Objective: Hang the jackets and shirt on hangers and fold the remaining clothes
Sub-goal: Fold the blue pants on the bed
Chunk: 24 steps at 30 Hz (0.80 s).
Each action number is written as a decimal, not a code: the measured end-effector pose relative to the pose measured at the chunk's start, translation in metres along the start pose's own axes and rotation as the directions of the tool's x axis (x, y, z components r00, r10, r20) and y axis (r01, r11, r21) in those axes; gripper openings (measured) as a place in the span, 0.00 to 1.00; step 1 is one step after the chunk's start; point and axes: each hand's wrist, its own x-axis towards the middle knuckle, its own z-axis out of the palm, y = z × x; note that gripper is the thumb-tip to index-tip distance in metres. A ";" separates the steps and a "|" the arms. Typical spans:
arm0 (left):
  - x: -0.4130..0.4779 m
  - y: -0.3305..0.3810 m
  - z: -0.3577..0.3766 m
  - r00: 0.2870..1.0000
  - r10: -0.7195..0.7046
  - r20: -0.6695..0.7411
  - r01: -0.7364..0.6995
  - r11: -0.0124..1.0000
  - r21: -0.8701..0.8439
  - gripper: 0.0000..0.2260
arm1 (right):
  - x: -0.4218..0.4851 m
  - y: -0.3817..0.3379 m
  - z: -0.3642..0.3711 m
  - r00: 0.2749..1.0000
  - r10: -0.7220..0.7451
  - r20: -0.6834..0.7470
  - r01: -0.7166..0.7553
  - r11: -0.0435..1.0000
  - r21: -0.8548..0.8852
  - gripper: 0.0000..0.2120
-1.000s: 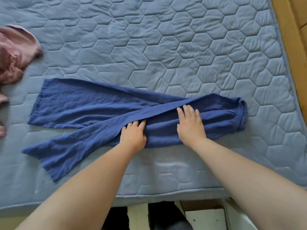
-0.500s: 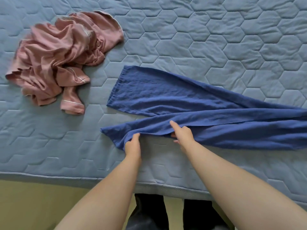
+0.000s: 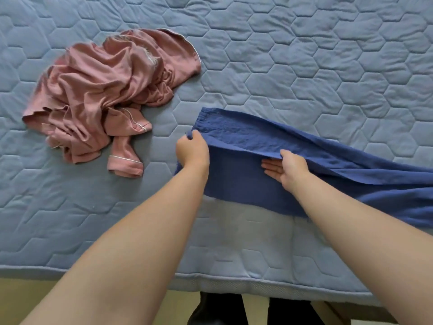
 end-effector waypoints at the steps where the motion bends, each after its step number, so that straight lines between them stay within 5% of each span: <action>1: 0.011 0.017 0.008 0.999 0.004 0.043 -0.003 1.000 -0.009 0.11 | 0.002 -0.013 0.004 1.000 -0.015 0.010 0.015 1.000 -0.001 0.18; 5: 0.040 0.067 0.044 0.958 0.025 0.285 -0.019 1.000 -0.024 0.09 | 0.015 -0.054 0.015 0.989 -0.080 0.126 0.077 0.997 0.032 0.21; 7: 0.039 0.065 0.046 0.919 0.062 0.390 -0.069 0.998 0.005 0.15 | 0.018 -0.056 0.017 0.980 -0.091 0.174 0.091 0.996 0.008 0.24; 14: 0.040 -0.011 -0.001 0.980 0.156 0.126 -0.200 0.762 0.616 0.20 | 0.020 0.004 0.019 0.986 -0.155 0.060 0.166 0.905 -0.392 0.10; 17: 0.053 -0.021 -0.005 0.996 0.065 0.063 -0.089 0.803 0.589 0.17 | 0.019 0.029 0.023 0.930 -0.322 0.178 0.349 0.623 -0.700 0.09; 20: 0.066 -0.026 -0.009 0.992 0.014 0.122 -0.083 0.807 0.585 0.13 | 0.010 0.049 0.033 0.842 -0.405 0.356 0.473 0.239 -0.848 0.19; 24: 0.068 -0.028 -0.025 0.956 0.159 0.247 -0.279 0.751 0.598 0.11 | 0.008 0.060 0.051 0.754 -0.443 0.484 0.386 -0.297 -0.873 0.23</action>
